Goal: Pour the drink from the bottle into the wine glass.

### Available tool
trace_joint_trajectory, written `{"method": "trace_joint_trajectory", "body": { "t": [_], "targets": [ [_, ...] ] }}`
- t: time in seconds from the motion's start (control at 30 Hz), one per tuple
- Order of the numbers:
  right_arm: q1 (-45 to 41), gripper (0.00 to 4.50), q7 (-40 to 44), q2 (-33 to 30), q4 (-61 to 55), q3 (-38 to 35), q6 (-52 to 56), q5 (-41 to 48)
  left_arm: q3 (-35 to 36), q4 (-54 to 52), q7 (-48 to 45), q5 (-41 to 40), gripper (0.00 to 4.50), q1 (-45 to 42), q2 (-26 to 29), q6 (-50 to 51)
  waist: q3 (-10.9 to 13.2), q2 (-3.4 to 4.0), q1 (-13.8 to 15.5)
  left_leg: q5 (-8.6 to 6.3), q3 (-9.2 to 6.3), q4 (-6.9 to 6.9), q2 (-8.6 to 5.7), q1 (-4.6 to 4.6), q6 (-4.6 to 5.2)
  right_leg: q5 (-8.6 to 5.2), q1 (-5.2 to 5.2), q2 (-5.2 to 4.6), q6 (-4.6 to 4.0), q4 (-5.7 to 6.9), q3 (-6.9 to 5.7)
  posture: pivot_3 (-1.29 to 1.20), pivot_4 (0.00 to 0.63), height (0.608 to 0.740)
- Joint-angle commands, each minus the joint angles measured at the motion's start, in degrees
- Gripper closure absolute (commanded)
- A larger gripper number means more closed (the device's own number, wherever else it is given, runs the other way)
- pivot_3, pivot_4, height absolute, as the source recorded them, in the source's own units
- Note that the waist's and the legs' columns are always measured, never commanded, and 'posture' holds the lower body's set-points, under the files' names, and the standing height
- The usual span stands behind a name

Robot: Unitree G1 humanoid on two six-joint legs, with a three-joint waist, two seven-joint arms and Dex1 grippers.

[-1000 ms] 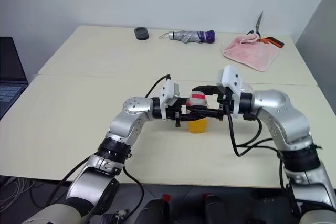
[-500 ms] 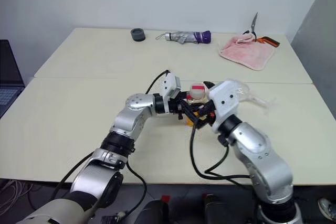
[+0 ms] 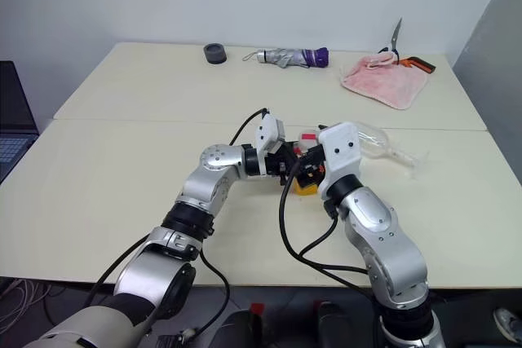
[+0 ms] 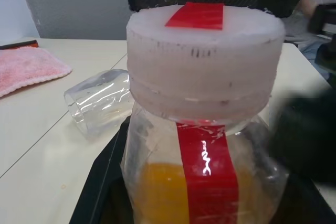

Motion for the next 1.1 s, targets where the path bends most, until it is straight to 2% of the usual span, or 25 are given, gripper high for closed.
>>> {"method": "trace_joint_trajectory", "body": {
  "t": [0.03, 0.13, 0.23, 0.33, 0.47, 0.53, 0.6, 0.7, 0.77, 0.87, 0.9, 1.03, 1.1],
  "targets": [
    [-0.9, 1.65, 1.1, 0.1, -0.8, -0.5, -2.2, 0.1, 0.7, -1.5, 0.5, 0.0, 2.63, -1.3, -0.2, -1.3, 0.0, 0.00, 0.0, 0.00, 0.00, 0.00, 0.00, 0.00, 0.00, 0.00, 0.00, 0.00, 0.00, 0.00, 0.00, 0.00, 0.150, 0.740],
    [-1.2, 2.67, 3.0, -0.7, -0.5, 0.2, -2.6, 0.7, 0.8, -1.7, 0.6, 0.0, 2.63, -1.1, -0.1, -1.3, 0.0, 0.00, 0.0, 0.00, 0.00, 0.00, 0.00, 0.01, 0.00, 0.00, 0.00, 0.00, 0.00, 0.00, 0.00, 0.00, 0.150, 0.740],
    [-1.8, 2.67, 6.0, -1.5, 0.0, 0.9, -2.5, 2.2, 0.9, -1.8, 0.5, -0.2, 2.63, -1.1, 0.1, -1.1, 0.0, 0.00, 0.0, 0.00, 0.00, -0.01, 0.01, 0.01, 0.00, 0.00, 0.00, 0.01, 0.00, 0.00, 0.00, 0.00, 0.150, 0.740],
    [-3.4, 2.67, 13.0, -4.3, 2.0, 2.0, -3.2, 5.1, 1.1, -2.1, -0.1, -0.6, 2.63, -1.4, 0.3, -0.6, 0.0, 0.00, -0.1, 0.00, 0.01, 0.00, 0.00, 0.01, 0.00, 0.00, 0.00, 0.01, 0.00, 0.00, 0.00, 0.00, 0.150, 0.740],
    [-8.9, 2.67, 35.5, -14.0, 11.1, -0.5, -8.8, 12.6, 1.3, -4.8, -3.8, -2.8, 2.64, -1.7, 1.2, 1.7, 0.0, 0.01, -0.1, 0.00, 0.02, 0.00, -0.02, 0.02, 0.01, 0.00, 0.00, 0.02, 0.00, 0.00, -0.01, 0.00, 0.150, 0.740],
    [-12.6, 2.67, 43.8, -18.7, 16.4, -1.4, -10.4, 13.9, 1.0, -6.0, -6.0, -2.9, 2.64, -1.7, 2.2, 1.9, 0.0, 0.01, -0.1, -0.01, 0.02, 0.00, -0.03, 0.02, 0.02, 0.00, 0.02, 0.01, 0.00, -0.02, -0.03, 0.00, 0.150, 0.740],
    [-16.7, 2.67, 49.7, -22.0, 22.0, -2.9, -10.8, 15.1, 0.8, -6.7, -7.8, -2.8, 2.65, -1.6, 3.2, 2.2, 0.0, 0.03, -0.1, -0.01, 0.01, -0.02, -0.02, 0.02, 0.02, 0.01, 0.02, 0.02, -0.01, -0.03, -0.04, 0.00, 0.150, 0.740],
    [-19.6, 2.67, 53.3, -24.1, 26.0, -4.2, -11.0, 16.1, 1.1, -7.2, -8.9, -3.0, 2.65, -1.5, 4.0, 2.7, 0.0, 0.02, -0.1, -0.01, 0.00, -0.04, 0.01, 0.02, 0.03, 0.01, 0.02, 0.02, -0.02, -0.06, -0.06, 0.00, 0.150, 0.740],
    [-19.1, 2.67, 52.9, -24.4, 25.0, -5.9, -10.1, 17.7, 1.5, -7.1, -8.2, -2.7, 2.65, -1.5, 4.0, 2.9, 0.0, 0.02, 0.0, -0.01, -0.02, -0.04, 0.01, 0.01, 0.03, 0.01, 0.02, 0.02, -0.02, -0.05, -0.06, 0.00, 0.150, 0.740],
    [-16.9, 2.67, 47.4, -22.9, 22.6, -8.7, -10.5, 17.5, 2.1, -6.7, -6.6, -2.6, 2.67, -1.5, 3.6, 3.3, 0.0, 0.02, 0.0, -0.01, -0.01, -0.01, -0.01, -0.03, 0.03, 0.01, 0.02, -0.05, -0.02, -0.08, -0.06, 0.00, 0.150, 0.740],
    [-15.8, 1.92, 45.8, -22.7, 20.9, -9.7, -10.1, 17.8, 2.3, -6.6, -6.1, -2.6, 2.68, -1.5, 3.4, 3.4, 0.0, 0.02, 0.1, -0.01, 0.00, -0.01, -0.01, -0.03, 0.03, 0.01, 0.02, -0.06, -0.02, -0.07, -0.04, 0.00, 0.150, 0.740],
    [-8.9, 0.59, 34.4, -19.7, 8.1, -13.3, -7.1, 18.6, 2.2, -5.7, -3.9, -1.9, 2.68, -1.6, 2.8, 3.1, 0.0, 0.02, 0.1, -0.01, -0.03, -0.01, 0.00, -0.06, 0.02, 0.01, 0.00, -0.08, -0.02, -0.06, -0.04, 0.00, 0.150, 0.740],
    [-4.9, 0.58, 27.7, -17.6, 1.2, -12.6, -5.6, 16.2, 2.1, -5.1, -3.0, -1.6, 2.68, -1.8, 2.5, 2.8, 0.0, 0.02, 0.1, -0.01, -0.05, -0.02, 0.00, -0.06, 0.02, 0.00, 0.00, -0.07, -0.02, -0.05, -0.05, 0.00, 0.150, 0.740]
  ]
}}
